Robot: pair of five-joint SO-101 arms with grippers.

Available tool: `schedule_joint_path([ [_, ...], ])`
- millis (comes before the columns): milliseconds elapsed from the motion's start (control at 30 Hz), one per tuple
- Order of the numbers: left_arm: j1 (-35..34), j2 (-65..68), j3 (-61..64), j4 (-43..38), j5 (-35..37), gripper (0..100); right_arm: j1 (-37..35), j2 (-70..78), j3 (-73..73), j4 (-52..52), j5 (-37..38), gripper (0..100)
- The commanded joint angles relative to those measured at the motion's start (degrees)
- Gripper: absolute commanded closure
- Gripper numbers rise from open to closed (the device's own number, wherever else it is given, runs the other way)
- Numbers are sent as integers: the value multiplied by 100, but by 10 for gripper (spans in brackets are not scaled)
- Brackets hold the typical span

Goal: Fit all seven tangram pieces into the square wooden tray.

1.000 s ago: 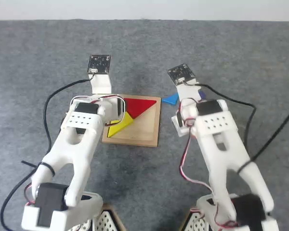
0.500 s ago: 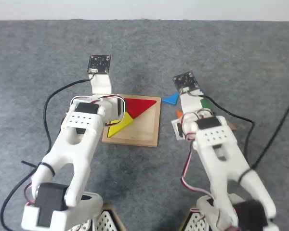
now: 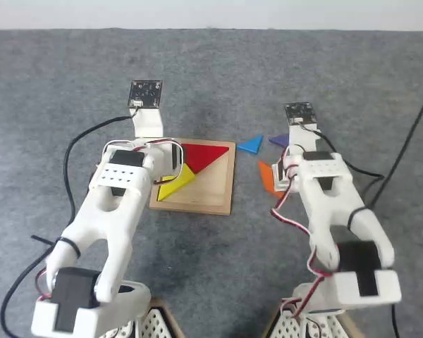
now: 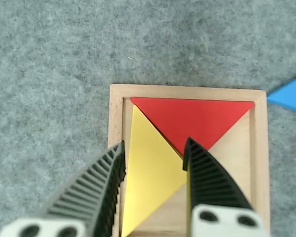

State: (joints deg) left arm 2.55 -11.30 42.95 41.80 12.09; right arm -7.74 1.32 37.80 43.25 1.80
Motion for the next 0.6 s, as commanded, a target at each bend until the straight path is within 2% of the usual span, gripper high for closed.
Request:
schedule_joint_path([
  [0, 44, -26, -31, -35, -53, 813, 48, 145, -369, -22, 149, 659],
  [333, 44, -26, -22, -26, -53, 813, -40, 980, -1257, 690, 158, 659],
  [467, 44, -26, -22, -26, -62, 813, -321, 593, -1160, 629, 105, 659],
  [567, 44, -26, -22, -26, -62, 813, -541, 31, -519, 145, 105, 659],
])
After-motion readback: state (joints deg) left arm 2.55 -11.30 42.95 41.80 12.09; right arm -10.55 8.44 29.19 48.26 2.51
